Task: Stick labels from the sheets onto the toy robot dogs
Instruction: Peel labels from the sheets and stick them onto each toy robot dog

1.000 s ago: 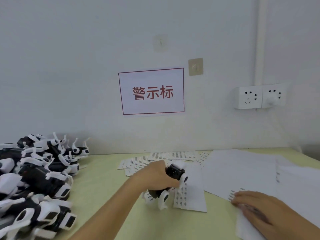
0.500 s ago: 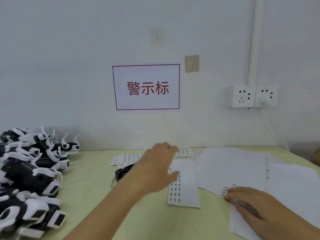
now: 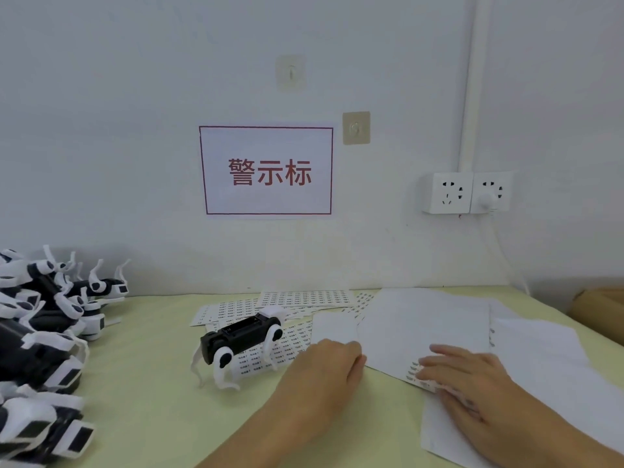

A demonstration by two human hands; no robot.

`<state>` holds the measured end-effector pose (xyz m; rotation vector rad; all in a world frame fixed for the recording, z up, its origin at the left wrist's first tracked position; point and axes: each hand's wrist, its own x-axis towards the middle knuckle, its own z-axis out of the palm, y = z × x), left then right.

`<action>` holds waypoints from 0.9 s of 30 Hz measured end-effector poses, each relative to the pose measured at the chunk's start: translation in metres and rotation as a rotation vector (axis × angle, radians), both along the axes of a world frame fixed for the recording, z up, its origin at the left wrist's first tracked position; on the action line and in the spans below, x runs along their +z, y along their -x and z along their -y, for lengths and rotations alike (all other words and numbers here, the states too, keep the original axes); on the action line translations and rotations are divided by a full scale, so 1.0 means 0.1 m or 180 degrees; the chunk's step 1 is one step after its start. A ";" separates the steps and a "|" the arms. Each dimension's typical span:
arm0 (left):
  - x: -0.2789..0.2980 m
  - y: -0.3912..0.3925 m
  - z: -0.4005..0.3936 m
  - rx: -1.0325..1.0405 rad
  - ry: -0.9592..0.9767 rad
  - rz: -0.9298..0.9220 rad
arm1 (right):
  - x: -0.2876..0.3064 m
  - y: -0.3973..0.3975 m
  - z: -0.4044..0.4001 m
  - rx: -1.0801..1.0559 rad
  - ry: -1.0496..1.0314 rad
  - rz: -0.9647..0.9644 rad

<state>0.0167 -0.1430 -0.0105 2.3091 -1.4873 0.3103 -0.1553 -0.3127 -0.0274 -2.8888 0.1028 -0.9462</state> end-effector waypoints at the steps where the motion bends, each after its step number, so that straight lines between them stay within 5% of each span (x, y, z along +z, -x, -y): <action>1: 0.03 0.02 0.00 0.0160 0.0220 0.0010 | 0.00 -0.02 0.00 -0.0024 0.0263 0.0107; 3: 0.09 0.09 -0.01 0.0503 0.0570 0.0379 | 0.06 -0.01 -0.04 0.0045 -0.0111 0.0080; 8: 0.14 0.31 0.01 0.0315 0.0775 0.1684 | 0.09 -0.02 -0.29 0.0208 -0.3092 -0.0236; 11: 0.05 0.45 0.04 -0.0102 0.0574 0.1950 | 0.16 -0.04 -0.39 0.0452 -0.5071 -0.0599; 13: -0.08 0.54 0.10 -0.0492 0.0482 0.1635 | 0.17 -0.04 -0.38 0.0774 -0.5808 -0.0627; 15: -0.16 0.58 0.13 -0.0751 0.0495 0.1009 | 0.16 -0.04 -0.34 0.0990 -0.6004 -0.0319; 19: -0.23 0.49 0.17 -0.1358 0.0712 -0.0271 | 0.13 -0.05 -0.26 0.0804 -0.5255 0.0150; 27: -0.35 0.40 0.17 -0.0840 0.1536 -0.0306 | 0.07 -0.05 -0.23 0.0494 -0.4881 0.0645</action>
